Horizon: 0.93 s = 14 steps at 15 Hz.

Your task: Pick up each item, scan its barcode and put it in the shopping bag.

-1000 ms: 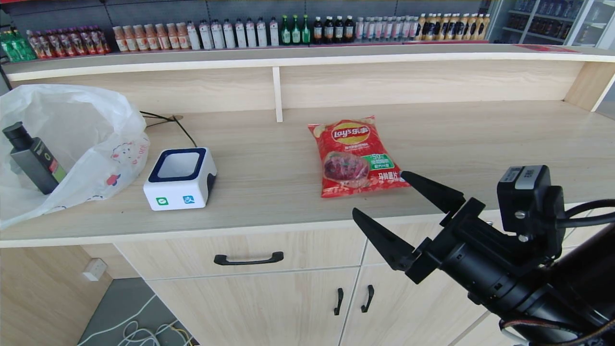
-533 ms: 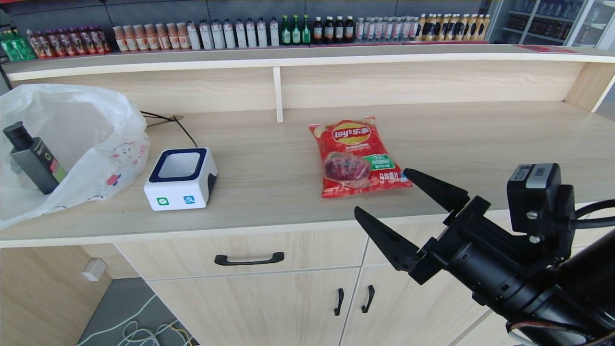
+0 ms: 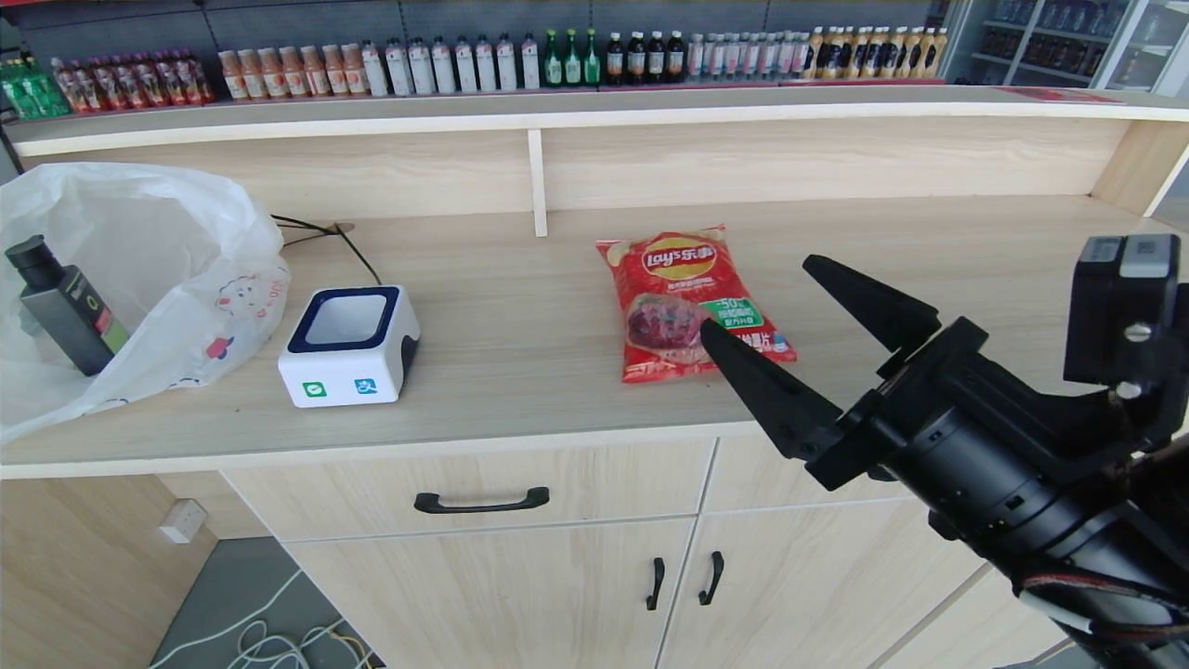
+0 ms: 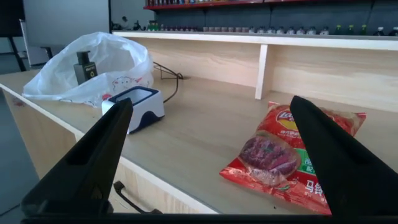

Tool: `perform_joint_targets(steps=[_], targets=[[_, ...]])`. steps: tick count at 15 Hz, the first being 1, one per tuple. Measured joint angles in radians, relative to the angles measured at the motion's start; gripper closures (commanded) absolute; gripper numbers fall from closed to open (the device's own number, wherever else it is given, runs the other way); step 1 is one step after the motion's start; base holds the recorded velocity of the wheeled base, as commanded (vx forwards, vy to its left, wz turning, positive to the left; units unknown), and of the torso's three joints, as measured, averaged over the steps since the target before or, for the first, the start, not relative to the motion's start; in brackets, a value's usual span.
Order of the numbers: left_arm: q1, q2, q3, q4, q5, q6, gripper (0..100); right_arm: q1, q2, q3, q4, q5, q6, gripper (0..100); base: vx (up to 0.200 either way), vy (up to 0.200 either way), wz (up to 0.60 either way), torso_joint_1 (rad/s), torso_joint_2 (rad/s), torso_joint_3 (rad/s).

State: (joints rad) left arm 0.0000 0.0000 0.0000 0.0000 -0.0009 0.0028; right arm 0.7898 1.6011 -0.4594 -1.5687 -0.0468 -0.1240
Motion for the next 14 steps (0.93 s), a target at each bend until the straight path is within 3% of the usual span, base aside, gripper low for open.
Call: perform_joint_targets(steps=[4, 8, 11, 14], targets=[[0.0, 0.0, 0.0, 0.0, 0.0, 0.0, 0, -0.001, -0.009, -0.18, 0.176, 0.022, 0.026, 0, 0.0, 0.0, 0.0, 0.0, 0.0, 0.0], [0.0, 0.0, 0.0, 0.0, 0.0, 0.0, 0, -0.005, -0.016, -0.47, 0.487, 0.046, 0.034, 0, 0.0, 0.0, 0.0, 0.0, 0.0, 0.0], [0.0, 0.0, 0.0, 0.0, 0.0, 0.0, 0, 0.0, 0.002, -0.641, 0.81, 0.045, 0.034, 0, 0.0, 0.0, 0.0, 0.0, 0.0, 0.0], [0.0, 0.0, 0.0, 0.0, 0.0, 0.0, 0, 0.004, 0.072, -0.729, 0.907, 0.051, 0.014, 0, 0.0, 0.0, 0.0, 0.0, 0.0, 0.0]])
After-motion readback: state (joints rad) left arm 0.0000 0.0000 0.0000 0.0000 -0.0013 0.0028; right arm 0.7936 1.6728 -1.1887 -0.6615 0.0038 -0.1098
